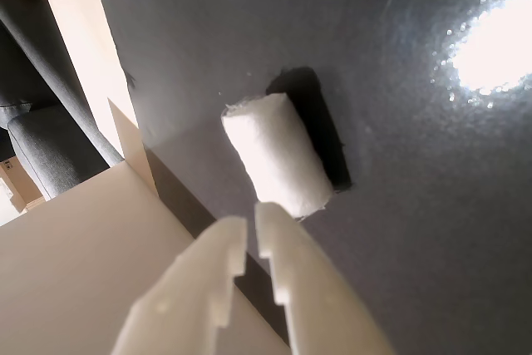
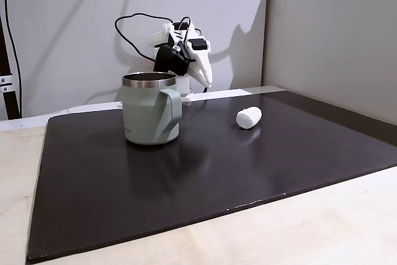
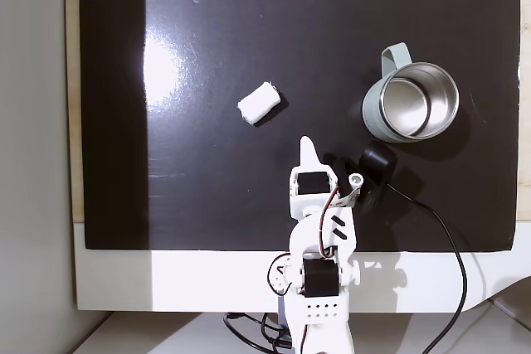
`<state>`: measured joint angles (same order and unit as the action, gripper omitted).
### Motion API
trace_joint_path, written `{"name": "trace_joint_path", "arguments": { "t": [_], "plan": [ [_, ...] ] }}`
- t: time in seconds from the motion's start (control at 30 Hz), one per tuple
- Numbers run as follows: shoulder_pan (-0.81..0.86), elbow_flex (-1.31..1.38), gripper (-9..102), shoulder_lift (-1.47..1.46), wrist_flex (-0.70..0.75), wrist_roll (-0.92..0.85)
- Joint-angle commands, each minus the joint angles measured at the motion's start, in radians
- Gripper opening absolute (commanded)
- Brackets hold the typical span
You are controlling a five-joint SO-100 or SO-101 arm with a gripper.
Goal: Grasp a gauze and put it in the cup.
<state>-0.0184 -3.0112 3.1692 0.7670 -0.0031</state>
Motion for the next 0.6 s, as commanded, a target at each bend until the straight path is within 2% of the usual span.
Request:
{"name": "trace_joint_path", "arguments": {
  "t": [0.0, 0.57],
  "plan": [
    [0.008, 0.009, 0, 0.008, -0.02, 0.003],
    [0.011, 0.017, 0, 0.008, -0.002, -0.012]
  ]
}}
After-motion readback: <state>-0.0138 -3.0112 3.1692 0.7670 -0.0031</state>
